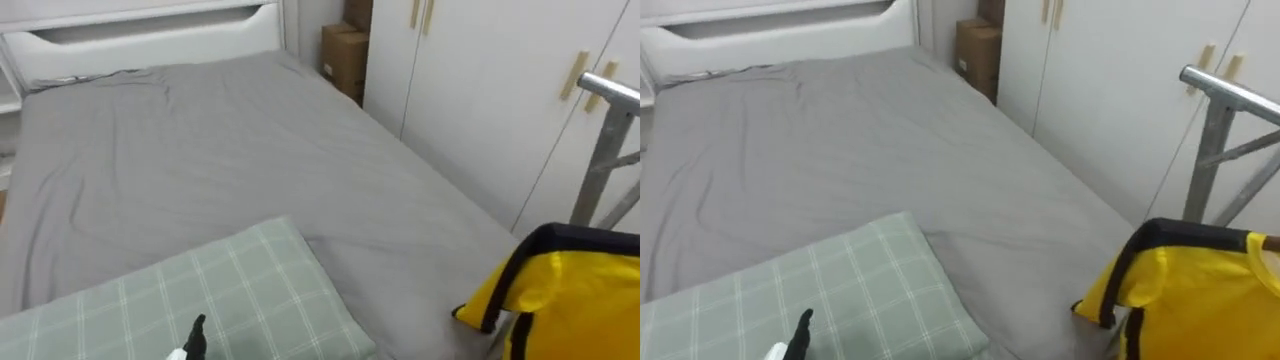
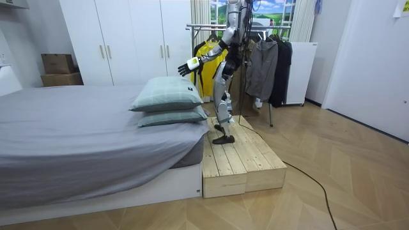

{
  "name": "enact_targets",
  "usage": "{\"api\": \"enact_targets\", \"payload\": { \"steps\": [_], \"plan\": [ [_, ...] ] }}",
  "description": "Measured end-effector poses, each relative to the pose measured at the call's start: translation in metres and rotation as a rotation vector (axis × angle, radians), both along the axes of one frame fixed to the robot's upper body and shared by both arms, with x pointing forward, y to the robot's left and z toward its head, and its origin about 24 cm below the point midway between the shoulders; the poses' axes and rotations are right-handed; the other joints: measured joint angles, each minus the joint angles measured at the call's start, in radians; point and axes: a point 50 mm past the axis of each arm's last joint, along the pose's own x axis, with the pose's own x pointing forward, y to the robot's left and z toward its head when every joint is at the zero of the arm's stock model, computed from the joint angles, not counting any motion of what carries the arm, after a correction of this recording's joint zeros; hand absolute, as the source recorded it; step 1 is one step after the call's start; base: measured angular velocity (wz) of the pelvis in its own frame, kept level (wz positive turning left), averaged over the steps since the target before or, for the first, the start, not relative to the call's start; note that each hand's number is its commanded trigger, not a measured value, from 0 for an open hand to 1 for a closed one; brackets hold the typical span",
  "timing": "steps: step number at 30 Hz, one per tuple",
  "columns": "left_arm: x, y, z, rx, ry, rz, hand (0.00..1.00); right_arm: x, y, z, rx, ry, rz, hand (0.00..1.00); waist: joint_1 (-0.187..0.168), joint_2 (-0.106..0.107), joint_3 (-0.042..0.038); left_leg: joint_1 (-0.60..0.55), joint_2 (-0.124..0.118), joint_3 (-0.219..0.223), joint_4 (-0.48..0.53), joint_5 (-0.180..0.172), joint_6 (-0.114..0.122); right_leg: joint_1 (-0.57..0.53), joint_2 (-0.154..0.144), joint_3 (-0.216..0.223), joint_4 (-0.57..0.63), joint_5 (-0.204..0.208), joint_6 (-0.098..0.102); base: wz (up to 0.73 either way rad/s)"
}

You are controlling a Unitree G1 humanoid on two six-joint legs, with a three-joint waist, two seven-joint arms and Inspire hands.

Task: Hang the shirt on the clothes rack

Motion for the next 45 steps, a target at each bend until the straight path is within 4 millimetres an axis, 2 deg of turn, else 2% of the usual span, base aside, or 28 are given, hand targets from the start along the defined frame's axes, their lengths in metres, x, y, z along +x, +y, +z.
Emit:
{"api": "enact_targets", "payload": {
  "steps": [2, 3, 4, 5, 8, 10, 11, 13, 17, 18, 20, 22, 26, 28, 29, 31, 32, 34, 37, 40, 42, 43, 45],
  "plan": [
    [0.000, 0.002, 0.000, 0.005, 0.003, -0.001, 0.00, -0.002, -0.001, -0.001, -0.004, 0.010, -0.006, 0.00, -0.003, 0.001, 0.0002, -0.002, -0.007, -0.039, 0.000, -0.001, 0.002, 0.026, 0.010, 0.001, -0.017, 0.004, 0.005, 0.72],
    [0.000, 0.002, 0.000, 0.011, 0.006, -0.006, 0.00, -0.005, -0.001, -0.001, -0.009, 0.019, -0.011, 0.00, -0.015, 0.003, 0.0025, -0.007, -0.022, -0.084, 0.000, -0.001, 0.004, 0.042, 0.018, 0.045, -0.020, 0.003, 0.007, 1.19],
    [0.000, 0.002, -0.002, 0.014, 0.018, -0.012, 0.00, -0.011, -0.003, -0.003, -0.022, 0.032, -0.023, 0.00, -0.026, 0.003, 0.0023, -0.012, -0.042, -0.136, -0.001, 0.004, 0.013, 0.058, 0.031, 0.112, -0.022, 0.000, 0.007, 1.59],
    [-0.002, 0.003, -0.004, 0.021, 0.031, -0.014, 0.00, -0.013, -0.004, -0.003, -0.034, 0.038, -0.028, 0.00, -0.033, -0.001, 0.0017, -0.014, -0.070, -0.175, -0.003, 0.009, 0.021, 0.073, 0.036, 0.148, -0.025, -0.013, 0.001, 1.29],
    [-0.005, 0.006, -0.006, 0.040, 0.056, -0.019, 0.00, -0.009, -0.004, -0.002, -0.057, 0.030, -0.004, 0.00, -0.013, 0.008, 0.0018, -0.018, -0.097, -0.224, -0.012, 0.014, 0.029, 0.096, 0.023, 0.109, -0.034, -0.024, 0.012, 0.68],
    [-0.011, 0.011, -0.011, 0.055, 0.096, -0.009, 0.00, -0.007, 0.000, -0.002, -0.055, 0.029, 0.012, 0.00, -0.007, 0.013, 0.0013, -0.015, -0.122, -0.278, -0.020, 0.017, 0.034, 0.132, 0.024, 0.084, -0.053, -0.031, 0.029, 0.72],
    [-0.013, 0.012, -0.012, 0.057, 0.106, -0.005, 0.00, -0.007, 0.000, -0.002, -0.055, 0.029, 0.015, 0.00, -0.008, 0.012, 0.0021, -0.015, -0.123, -0.292, -0.022, 0.018, 0.035, 0.140, 0.026, 0.088, -0.060, -0.033, 0.034, 0.73],
    [-0.017, 0.015, -0.015, 0.062, 0.134, 0.011, 0.00, -0.008, 0.000, -0.003, -0.057, 0.039, 0.013, 0.00, -0.002, 0.005, 0.0024, -0.016, -0.152, -0.327, -0.043, 0.027, 0.042, 0.152, 0.033, 0.130, -0.085, -0.039, 0.047, 0.58],
    [-0.028, 0.021, -0.022, 0.064, 0.184, 0.053, 0.00, -0.012, -0.001, -0.004, -0.055, 0.052, 0.008, 0.00, 0.009, -0.004, 0.0043, -0.009, -0.172, -0.355, -0.063, 0.030, 0.043, 0.174, 0.038, 0.136, -0.119, -0.039, 0.058, 0.23],
    [-0.031, 0.024, -0.022, 0.053, 0.187, 0.081, 0.00, -0.014, -0.001, -0.005, -0.055, 0.063, 0.003, 0.00, 0.011, -0.006, 0.0029, -0.004, -0.174, -0.360, -0.064, 0.031, 0.043, 0.181, 0.038, 0.149, -0.123, -0.040, 0.061, 0.25],
    [-0.033, 0.028, -0.022, 0.046, 0.184, 0.126, 0.00, -0.024, -0.003, -0.007, -0.058, 0.104, -0.012, 0.00, 0.004, -0.015, -0.0005, 0.019, -0.187, -0.389, -0.083, 0.031, 0.042, 0.212, 0.043, 0.216, -0.144, -0.041, 0.063, 0.40],
    [-0.036, 0.033, -0.023, 0.051, 0.185, 0.153, 0.00, -0.030, -0.004, -0.008, -0.057, 0.121, -0.023, 0.00, 0.005, -0.014, -0.0018, 0.038, -0.191, -0.397, -0.101, 0.032, 0.041, 0.230, 0.048, 0.245, -0.160, -0.041, 0.064, 0.18],
    [-0.047, 0.041, -0.025, 0.039, 0.189, 0.262, 0.00, -0.041, -0.008, -0.009, -0.058, 0.143, -0.076, 0.00, 0.026, -0.013, -0.0048, 0.043, -0.190, -0.399, -0.106, 0.031, 0.037, 0.240, 0.052, 0.246, -0.173, -0.041, 0.065, 0.00],
    [-0.065, 0.055, -0.030, 0.035, 0.227, 0.391, 0.00, -0.047, -0.013, -0.010, -0.057, 0.162, -0.132, 0.00, 0.030, -0.005, -0.0055, 0.063, -0.190, -0.398, -0.128, 0.033, 0.034, 0.248, 0.052, 0.250, -0.175, -0.041, 0.065, -0.02],
    [-0.071, 0.059, -0.031, 0.043, 0.244, 0.420, 0.00, -0.050, -0.014, -0.010, -0.058, 0.168, -0.145, 0.00, 0.030, 0.000, -0.0084, 0.067, -0.191, -0.397, -0.132, 0.033, 0.034, 0.251, 0.052, 0.252, -0.178, -0.041, 0.065, -0.09],
    [-0.106, 0.073, -0.038, 0.063, 0.355, 0.576, 0.00, -0.061, -0.017, -0.011, -0.061, 0.200, -0.180, 0.00, 0.039, 0.002, -0.0140, 0.098, -0.194, -0.390, -0.159, 0.033, 0.034, 0.270, 0.052, 0.272, -0.191, -0.042, 0.067, -0.11],
    [-0.116, 0.076, -0.040, 0.065, 0.389, 0.612, 0.00, -0.065, -0.018, -0.011, -0.060, 0.209, -0.192, 0.00, 0.040, 0.006, -0.0154, 0.100, -0.194, -0.390, -0.159, 0.033, 0.034, 0.272, 0.052, 0.272, -0.191, -0.042, 0.067, -0.05],
    [-0.157, 0.082, -0.045, 0.066, 0.532, 0.723, 0.00, -0.072, -0.020, -0.011, -0.060, 0.221, -0.228, 0.00, 0.051, 0.008, -0.0145, 0.116, -0.194, -0.389, -0.166, 0.033, 0.034, 0.285, 0.052, 0.276, -0.192, -0.043, 0.067, 0.00],
    [-0.198, 0.076, -0.050, 0.024, 0.712, 0.791, 0.00, -0.073, -0.021, -0.011, -0.059, 0.234, -0.243, 0.00, 0.057, 0.007, -0.0098, 0.113, -0.195, -0.395, -0.167, 0.033, 0.034, 0.286, 0.052, 0.289, -0.193, -0.043, 0.067, 0.10],
    [-0.209, 0.067, -0.054, -0.034, 0.797, 0.796, 0.00, -0.073, -0.021, -0.011, -0.061, 0.242, -0.239, 0.00, 0.056, 0.007, -0.0034, 0.098, -0.198, -0.407, -0.156, 0.031, 0.035, 0.280, 0.052, 0.308, -0.197, -0.045, 0.071, 0.22],
    [-0.210, 0.061, -0.056, -0.063, 0.815, 0.776, 0.00, -0.070, -0.021, -0.011, -0.061, 0.242, -0.238, 0.00, 0.056, 0.007, -0.0023, 0.089, -0.202, -0.408, -0.154, 0.029, 0.035, 0.281, 0.051, 0.325, -0.201, -0.048, 0.076, 0.04],
    [-0.210, 0.058, -0.057, -0.081, 0.824, 0.768, 0.00, -0.070, -0.021, -0.011, -0.062, 0.245, -0.239, 0.00, 0.055, 0.003, 0.0037, 0.085, -0.202, -0.408, -0.151, 0.029, 0.035, 0.280, 0.051, 0.331, -0.202, -0.049, 0.077, 0.00],
    [-0.205, 0.054, -0.059, -0.107, 0.831, 0.749, 0.00, -0.069, -0.023, -0.011, -0.066, 0.244, -0.241, 0.00, 0.052, 0.008, 0.0047, 0.080, -0.203, -0.408, -0.147, 0.030, 0.034, 0.277, 0.051, 0.334, -0.203, -0.050, 0.078, -0.03]
  ]
}}
